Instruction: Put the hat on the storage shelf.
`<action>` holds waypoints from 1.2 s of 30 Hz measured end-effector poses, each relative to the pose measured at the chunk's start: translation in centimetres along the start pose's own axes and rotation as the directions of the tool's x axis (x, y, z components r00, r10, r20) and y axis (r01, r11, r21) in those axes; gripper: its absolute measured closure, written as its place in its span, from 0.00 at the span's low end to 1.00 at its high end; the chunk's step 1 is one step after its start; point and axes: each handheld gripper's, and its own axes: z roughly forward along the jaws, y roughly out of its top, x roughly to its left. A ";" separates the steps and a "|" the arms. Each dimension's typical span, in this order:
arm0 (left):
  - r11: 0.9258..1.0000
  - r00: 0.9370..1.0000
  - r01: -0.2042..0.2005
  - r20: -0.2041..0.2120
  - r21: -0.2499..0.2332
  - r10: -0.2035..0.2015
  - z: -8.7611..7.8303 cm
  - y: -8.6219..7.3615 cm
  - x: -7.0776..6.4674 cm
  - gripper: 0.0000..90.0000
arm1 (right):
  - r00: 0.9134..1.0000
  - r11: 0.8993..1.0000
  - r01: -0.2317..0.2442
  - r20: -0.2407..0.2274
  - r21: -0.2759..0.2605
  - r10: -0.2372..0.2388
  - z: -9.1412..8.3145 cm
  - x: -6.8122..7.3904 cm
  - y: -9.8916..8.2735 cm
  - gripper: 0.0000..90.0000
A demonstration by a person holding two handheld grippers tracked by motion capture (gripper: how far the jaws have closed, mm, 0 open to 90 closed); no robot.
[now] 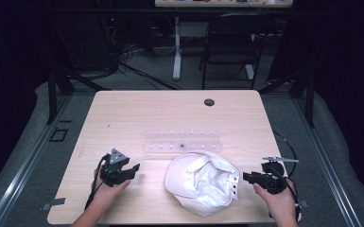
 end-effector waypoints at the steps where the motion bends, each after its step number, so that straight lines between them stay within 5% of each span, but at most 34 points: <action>1: 1.000 1.000 -0.007 0.000 0.003 0.007 0.0 0.0 0.0 0.53 | 1.000 1.000 0.005 -0.003 0.007 -0.005 -0.1 0.0 0.1 0.65; 21: 1.000 1.000 -0.005 -0.001 0.003 0.005 0.1 0.0 -0.2 0.53 | 0.995 0.995 -0.006 -0.100 0.101 0.017 -1.0 0.6 0.8 0.59; 36: 1.000 1.000 -0.021 0.004 0.007 0.021 0.2 -0.1 -0.5 0.53 | 0.977 0.990 -0.058 -0.194 0.127 0.082 -1.1 1.1 0.1 0.54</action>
